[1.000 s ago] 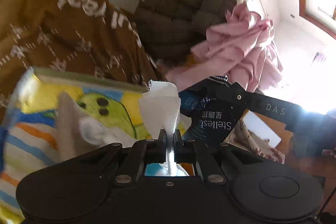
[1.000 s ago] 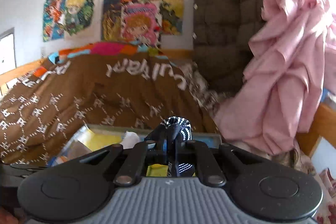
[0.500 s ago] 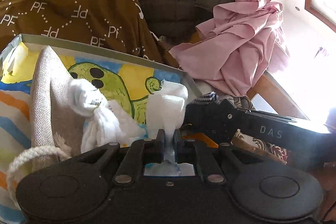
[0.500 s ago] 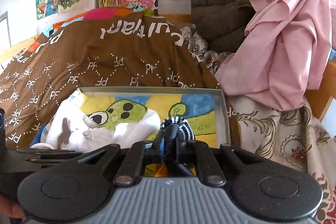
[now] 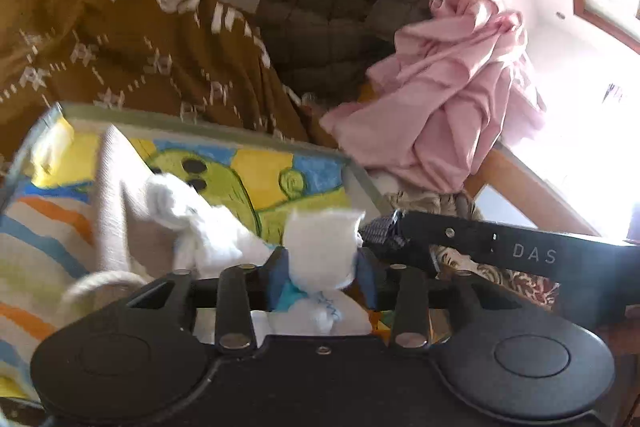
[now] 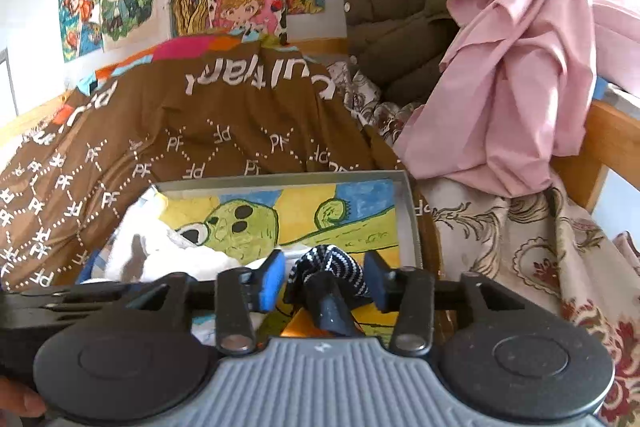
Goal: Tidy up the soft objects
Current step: 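Carry the white pad and striped sock into the grey tray and open both tools, then move both open tools back over the remaining pile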
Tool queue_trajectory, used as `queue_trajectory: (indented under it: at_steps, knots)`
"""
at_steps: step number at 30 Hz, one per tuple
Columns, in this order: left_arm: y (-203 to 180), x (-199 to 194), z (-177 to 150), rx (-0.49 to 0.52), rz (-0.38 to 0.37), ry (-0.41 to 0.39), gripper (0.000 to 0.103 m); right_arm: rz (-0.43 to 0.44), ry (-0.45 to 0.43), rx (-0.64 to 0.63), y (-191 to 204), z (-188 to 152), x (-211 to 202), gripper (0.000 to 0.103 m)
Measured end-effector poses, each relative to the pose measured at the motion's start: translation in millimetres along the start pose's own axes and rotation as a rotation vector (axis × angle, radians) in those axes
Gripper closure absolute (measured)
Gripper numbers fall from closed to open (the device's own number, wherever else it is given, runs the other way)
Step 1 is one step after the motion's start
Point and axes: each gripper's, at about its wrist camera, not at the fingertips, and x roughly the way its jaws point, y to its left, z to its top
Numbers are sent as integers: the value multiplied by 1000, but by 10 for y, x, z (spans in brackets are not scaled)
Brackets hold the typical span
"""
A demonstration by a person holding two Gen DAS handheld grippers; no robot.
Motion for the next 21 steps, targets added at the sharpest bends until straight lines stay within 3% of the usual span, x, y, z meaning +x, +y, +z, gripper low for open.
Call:
queue_trajectory:
  at_steps: [3, 6, 13, 21]
  knots:
    - [23, -178, 1, -6, 30, -41, 47, -13, -29, 5, -5, -23, -135, 44]
    - [36, -340, 18, -17, 64, -61, 29, -29, -71, 35, -7, -99, -275, 28]
    - [-56, -688, 30, 10, 133, -97, 8, -69, -127, 49, 54, -248, -595, 13]
    - [-228, -1111, -117, 66, 167, -102, 1, -83, -180, 51, 188, -468, -1049, 0]
